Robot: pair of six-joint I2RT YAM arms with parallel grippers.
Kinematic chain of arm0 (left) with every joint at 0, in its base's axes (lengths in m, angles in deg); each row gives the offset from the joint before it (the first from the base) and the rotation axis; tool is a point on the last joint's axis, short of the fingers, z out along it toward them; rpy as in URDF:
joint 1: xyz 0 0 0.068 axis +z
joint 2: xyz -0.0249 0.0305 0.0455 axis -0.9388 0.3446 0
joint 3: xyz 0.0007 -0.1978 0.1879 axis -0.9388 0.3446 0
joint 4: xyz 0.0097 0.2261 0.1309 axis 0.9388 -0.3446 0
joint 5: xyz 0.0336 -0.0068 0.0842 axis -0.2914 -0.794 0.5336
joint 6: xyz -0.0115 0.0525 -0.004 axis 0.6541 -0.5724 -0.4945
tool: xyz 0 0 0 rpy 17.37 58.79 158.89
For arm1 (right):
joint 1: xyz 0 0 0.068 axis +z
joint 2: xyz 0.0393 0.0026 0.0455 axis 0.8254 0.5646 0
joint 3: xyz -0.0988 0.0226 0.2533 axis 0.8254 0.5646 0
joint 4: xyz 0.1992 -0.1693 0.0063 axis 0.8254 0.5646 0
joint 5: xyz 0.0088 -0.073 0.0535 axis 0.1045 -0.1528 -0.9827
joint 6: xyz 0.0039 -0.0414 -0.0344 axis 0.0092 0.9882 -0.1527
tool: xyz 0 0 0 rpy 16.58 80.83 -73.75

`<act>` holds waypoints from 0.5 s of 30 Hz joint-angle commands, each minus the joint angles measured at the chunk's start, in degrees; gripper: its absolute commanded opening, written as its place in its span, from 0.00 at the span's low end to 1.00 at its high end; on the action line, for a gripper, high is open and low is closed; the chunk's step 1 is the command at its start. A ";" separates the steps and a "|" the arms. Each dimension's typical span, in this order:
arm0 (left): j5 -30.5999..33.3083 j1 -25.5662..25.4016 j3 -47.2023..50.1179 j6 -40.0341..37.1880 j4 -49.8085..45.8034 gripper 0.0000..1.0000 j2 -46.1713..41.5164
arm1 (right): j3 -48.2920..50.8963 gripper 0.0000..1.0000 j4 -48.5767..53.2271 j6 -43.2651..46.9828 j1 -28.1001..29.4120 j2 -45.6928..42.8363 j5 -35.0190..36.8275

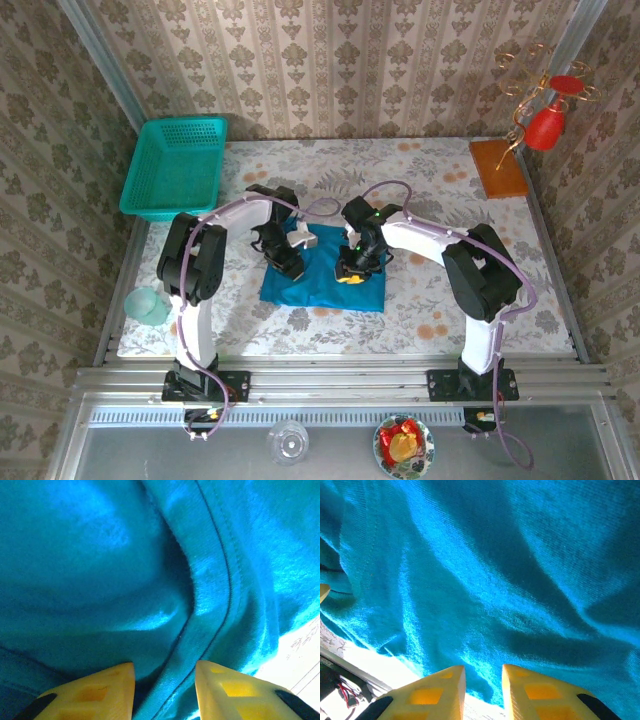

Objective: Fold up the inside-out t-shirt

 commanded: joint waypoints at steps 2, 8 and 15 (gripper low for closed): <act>-2.43 0.12 -0.76 -2.63 -3.89 0.31 0.04 | 0.52 0.26 0.38 -0.37 -0.26 1.51 -0.54; -4.32 0.98 -0.58 -3.74 -5.88 0.23 -0.65 | 0.61 0.26 0.38 -0.41 -0.77 2.05 -0.15; -4.26 1.70 -0.92 -4.07 -6.43 0.18 -0.83 | 0.52 0.26 0.82 0.01 -1.22 2.34 0.12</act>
